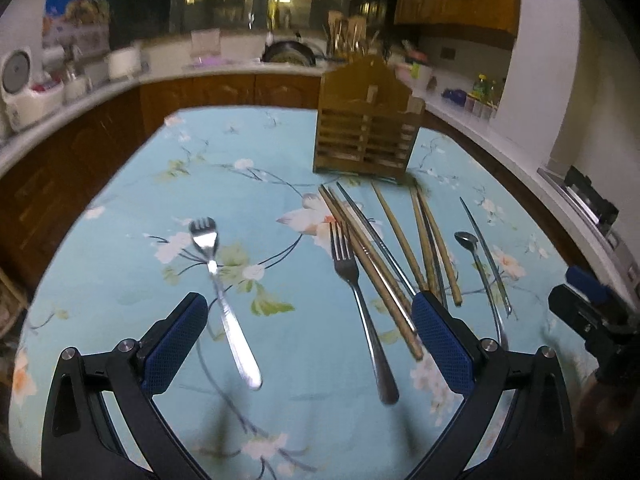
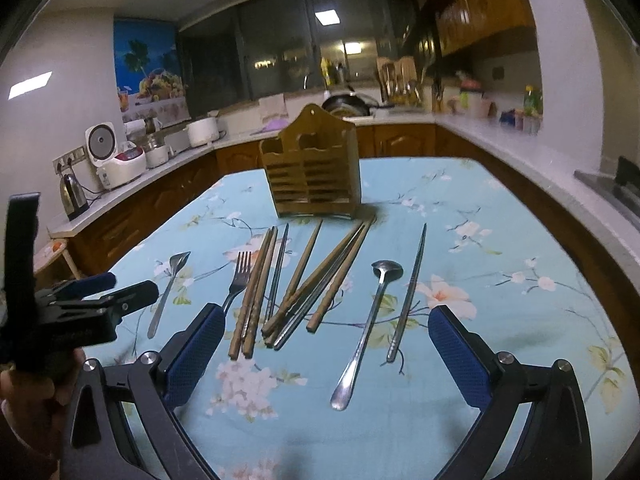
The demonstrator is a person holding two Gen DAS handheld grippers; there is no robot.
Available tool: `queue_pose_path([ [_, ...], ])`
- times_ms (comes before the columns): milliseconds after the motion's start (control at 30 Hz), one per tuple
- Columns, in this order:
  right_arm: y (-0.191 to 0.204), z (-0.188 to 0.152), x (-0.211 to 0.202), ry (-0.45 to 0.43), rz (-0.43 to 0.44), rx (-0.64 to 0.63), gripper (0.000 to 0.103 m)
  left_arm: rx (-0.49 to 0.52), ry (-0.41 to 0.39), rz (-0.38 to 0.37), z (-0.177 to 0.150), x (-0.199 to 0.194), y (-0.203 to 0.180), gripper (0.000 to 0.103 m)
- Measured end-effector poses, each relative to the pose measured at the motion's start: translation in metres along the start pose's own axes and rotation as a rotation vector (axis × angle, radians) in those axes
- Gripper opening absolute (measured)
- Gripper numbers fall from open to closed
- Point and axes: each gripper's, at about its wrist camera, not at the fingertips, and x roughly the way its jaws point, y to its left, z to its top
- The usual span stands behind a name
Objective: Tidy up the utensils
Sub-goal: 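Grasp the silver spoon with the right tool while the left tool grasps a silver fork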
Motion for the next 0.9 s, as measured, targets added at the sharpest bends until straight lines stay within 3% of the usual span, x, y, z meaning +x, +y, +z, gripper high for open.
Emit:
queue_pose_path([
  [167,-0.019,0.017,0.025,0.063,0.01,0.055,0.099,0.007,0.053,-0.011,0.021,0.022,0.003,0.103],
  [567,-0.053,0.033,0.097,0.255,0.009,0.136,0.058,0.077,0.192,-0.034,0.044,0.093,-0.005,0.091],
  [700,-0.062,0.026,0.117,0.326,0.006,0.154,0.046,0.088,0.231,-0.038,0.046,0.116,-0.008,0.081],
  [800,-0.064,0.025,0.126,0.34,0.003,0.152,0.04,0.1,0.261,-0.045,0.045,0.129,-0.01,0.064],
  [867,-0.064,0.027,0.13,0.346,-0.004,0.143,0.034,0.118,0.24,-0.05,0.045,0.13,-0.012,0.057],
  [900,-0.064,0.027,0.132,0.347,-0.008,0.14,0.028,0.123,0.236,-0.069,0.046,0.129,-0.014,0.045],
])
